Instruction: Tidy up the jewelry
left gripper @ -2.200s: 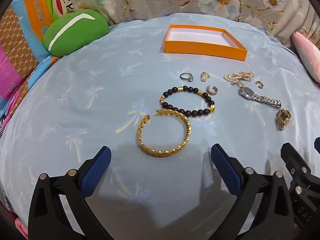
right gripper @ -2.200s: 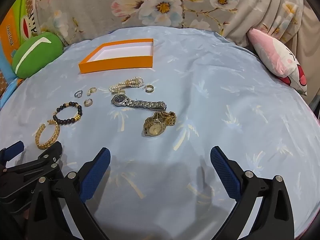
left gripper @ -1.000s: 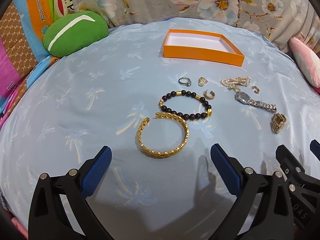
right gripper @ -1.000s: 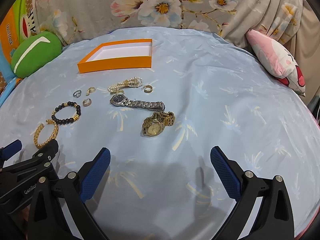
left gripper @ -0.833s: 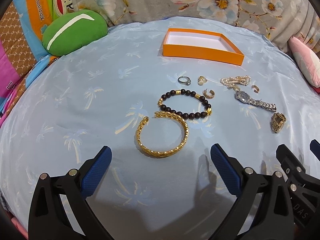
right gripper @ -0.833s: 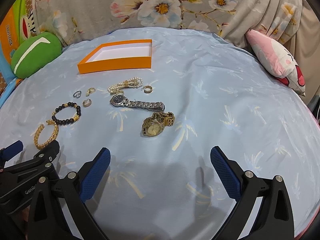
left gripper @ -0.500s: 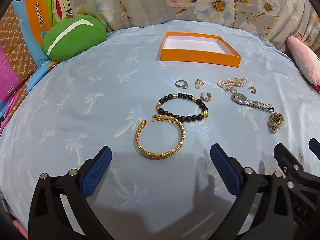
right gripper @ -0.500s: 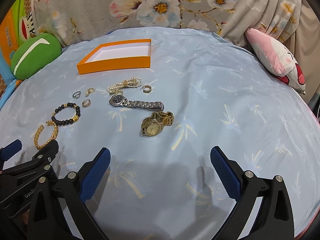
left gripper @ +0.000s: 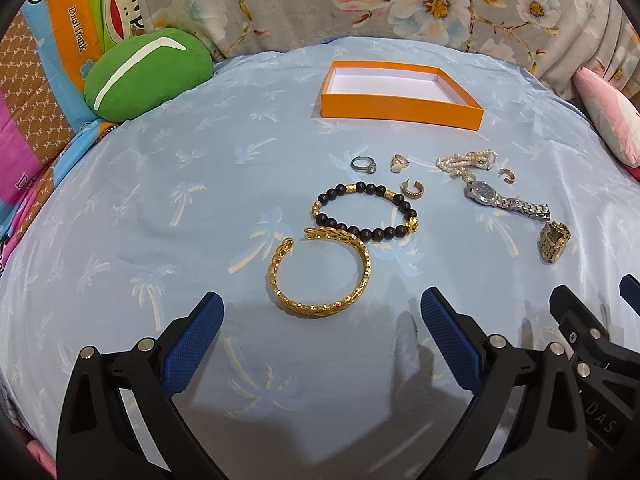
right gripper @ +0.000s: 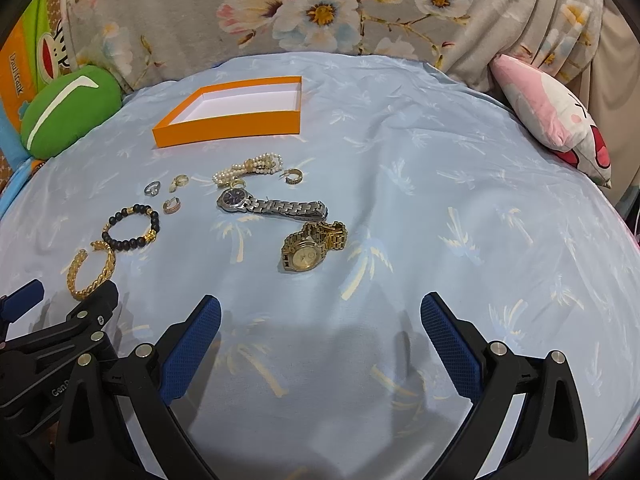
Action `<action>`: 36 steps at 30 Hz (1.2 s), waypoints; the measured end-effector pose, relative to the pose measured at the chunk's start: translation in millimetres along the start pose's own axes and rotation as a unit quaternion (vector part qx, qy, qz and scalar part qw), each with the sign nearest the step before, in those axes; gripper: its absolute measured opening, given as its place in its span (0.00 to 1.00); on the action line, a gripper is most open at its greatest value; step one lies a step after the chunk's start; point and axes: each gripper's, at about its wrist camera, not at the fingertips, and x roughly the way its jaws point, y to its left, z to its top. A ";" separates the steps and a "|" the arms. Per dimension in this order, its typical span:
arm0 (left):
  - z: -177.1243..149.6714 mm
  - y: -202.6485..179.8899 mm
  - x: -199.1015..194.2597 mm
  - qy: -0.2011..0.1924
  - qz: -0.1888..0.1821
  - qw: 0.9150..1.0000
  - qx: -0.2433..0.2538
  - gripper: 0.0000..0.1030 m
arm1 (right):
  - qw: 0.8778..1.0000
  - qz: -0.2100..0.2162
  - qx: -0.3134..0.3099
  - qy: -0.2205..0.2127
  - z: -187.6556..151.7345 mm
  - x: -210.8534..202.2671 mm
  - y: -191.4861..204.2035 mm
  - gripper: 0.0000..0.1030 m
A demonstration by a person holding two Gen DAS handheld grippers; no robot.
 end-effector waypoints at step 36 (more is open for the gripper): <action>-0.8 2.5 6.2 0.010 -0.004 1.000 -0.011 0.94 | 1.000 0.003 0.012 0.013 -2.6 4.0 -3.2 0.95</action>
